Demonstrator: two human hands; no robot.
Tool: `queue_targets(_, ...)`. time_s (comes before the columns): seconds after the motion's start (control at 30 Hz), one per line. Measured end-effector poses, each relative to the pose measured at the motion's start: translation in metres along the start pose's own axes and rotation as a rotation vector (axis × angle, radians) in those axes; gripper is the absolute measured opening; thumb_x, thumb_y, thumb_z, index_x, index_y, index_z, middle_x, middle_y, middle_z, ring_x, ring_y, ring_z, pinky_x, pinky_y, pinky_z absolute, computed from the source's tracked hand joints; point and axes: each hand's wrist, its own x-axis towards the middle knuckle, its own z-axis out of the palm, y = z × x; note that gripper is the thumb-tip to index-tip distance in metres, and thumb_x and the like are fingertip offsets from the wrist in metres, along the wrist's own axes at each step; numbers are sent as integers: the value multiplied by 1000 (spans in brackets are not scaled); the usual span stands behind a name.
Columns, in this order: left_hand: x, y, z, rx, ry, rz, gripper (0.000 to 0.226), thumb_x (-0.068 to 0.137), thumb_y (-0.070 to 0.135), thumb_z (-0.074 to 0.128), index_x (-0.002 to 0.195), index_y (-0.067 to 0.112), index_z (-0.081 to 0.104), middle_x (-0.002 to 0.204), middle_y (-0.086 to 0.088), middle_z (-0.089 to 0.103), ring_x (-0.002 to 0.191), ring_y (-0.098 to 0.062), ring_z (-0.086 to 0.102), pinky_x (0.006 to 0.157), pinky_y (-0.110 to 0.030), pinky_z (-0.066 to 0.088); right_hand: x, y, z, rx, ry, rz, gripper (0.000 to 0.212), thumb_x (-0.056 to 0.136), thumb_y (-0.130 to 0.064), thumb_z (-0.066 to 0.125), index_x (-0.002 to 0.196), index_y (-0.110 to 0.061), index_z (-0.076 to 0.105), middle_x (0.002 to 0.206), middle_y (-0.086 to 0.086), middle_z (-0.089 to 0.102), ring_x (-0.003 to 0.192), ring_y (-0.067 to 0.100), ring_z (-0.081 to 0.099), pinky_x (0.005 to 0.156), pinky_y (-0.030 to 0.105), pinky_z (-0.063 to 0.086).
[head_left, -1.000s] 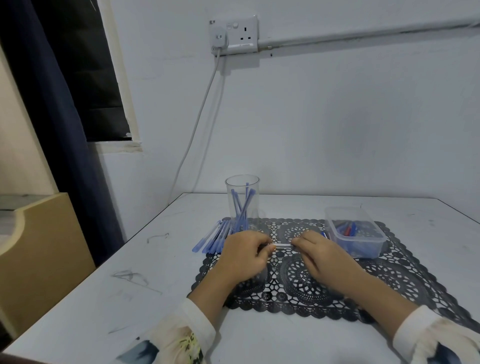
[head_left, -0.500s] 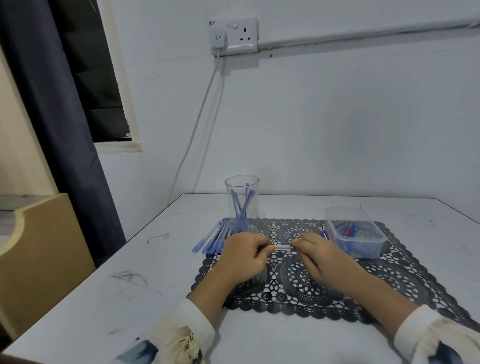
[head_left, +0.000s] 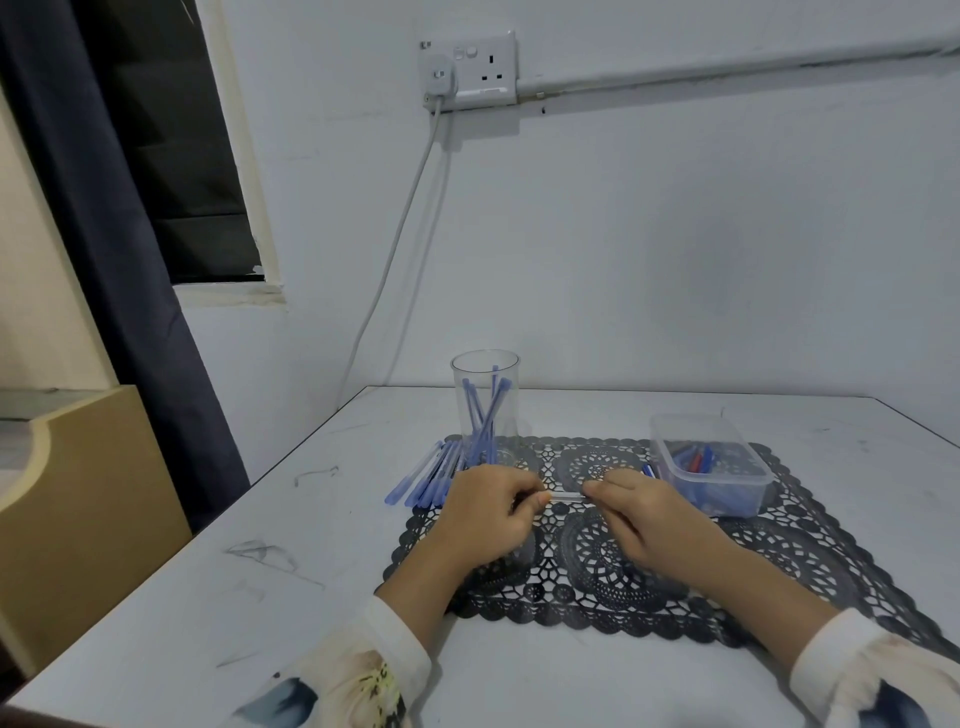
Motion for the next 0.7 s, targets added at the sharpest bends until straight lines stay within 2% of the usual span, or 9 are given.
queue_targets(0.13,0,1,-1,11,3,-1,16,88,28,56,87,21,70,67,5,65,60,-6,50,55,-13,30,-1,2,2,14,-4,4,22,81,-9,56,99,-5,69,72,-4,61,66,-2,45,67,8,40)
queue_targets(0.3,1,0,0,23,7,-30,19,89,31,53,89,22,70,67,4,64,60,-9,51,57,-22,39,0,4,5,31,-7,61,24,91,-10,54,112,-6,65,82,2,62,73,10,54,71,28,52)
queue_targets(0.37,2,1,0,32,11,-46,19,90,30,53,92,22,70,70,4,66,63,-10,53,61,-25,43,0,3,4,34,-13,115,31,96,-18,48,124,-12,58,86,-1,58,78,9,52,75,22,47)
queue_targets(0.43,2,1,-1,36,33,-55,20,91,31,53,95,23,70,74,5,68,64,-7,52,63,-22,41,1,2,2,53,-5,169,38,97,-26,42,133,-15,49,85,-7,52,79,4,49,73,13,39)
queue_targets(0.5,1,1,-2,23,49,-65,20,92,30,53,97,22,70,76,6,67,65,-5,49,64,-20,38,1,-1,0,69,14,198,42,98,-29,37,137,-15,43,81,-14,44,78,-3,44,70,9,33)
queue_targets(0.57,1,0,-2,8,54,-78,20,93,30,52,96,21,70,74,7,66,63,-5,48,65,-21,39,0,0,-1,88,31,222,47,95,-27,32,139,-12,40,81,-18,41,79,-5,42,70,10,33)
queue_targets(0.7,1,1,-3,12,61,-93,22,93,31,51,95,20,70,74,6,66,63,-7,49,62,-20,37,-2,4,-1,70,33,238,47,96,-11,35,143,-14,32,88,-4,47,82,8,44,77,20,37)
